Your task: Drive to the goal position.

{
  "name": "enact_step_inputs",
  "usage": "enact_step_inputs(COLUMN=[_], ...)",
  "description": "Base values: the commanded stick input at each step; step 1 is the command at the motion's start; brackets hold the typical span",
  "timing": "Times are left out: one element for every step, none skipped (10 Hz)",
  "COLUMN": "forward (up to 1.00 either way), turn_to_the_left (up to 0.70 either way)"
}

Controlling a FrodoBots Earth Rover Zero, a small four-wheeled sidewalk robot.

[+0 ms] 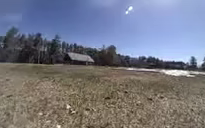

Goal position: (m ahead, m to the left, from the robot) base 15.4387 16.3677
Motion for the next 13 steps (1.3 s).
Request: enact_step_inputs(forward=[0.7,0.7,0.7,0.7,0.7,0.7,0.7,0.7,0.7,0.7,0.7,0.7,0.7], turn_to_the_left=[0.0,0.0,0.0,0.0,0.0,0.0,0.0,0.0,0.0,0.0,0.0,0.0,0.0])
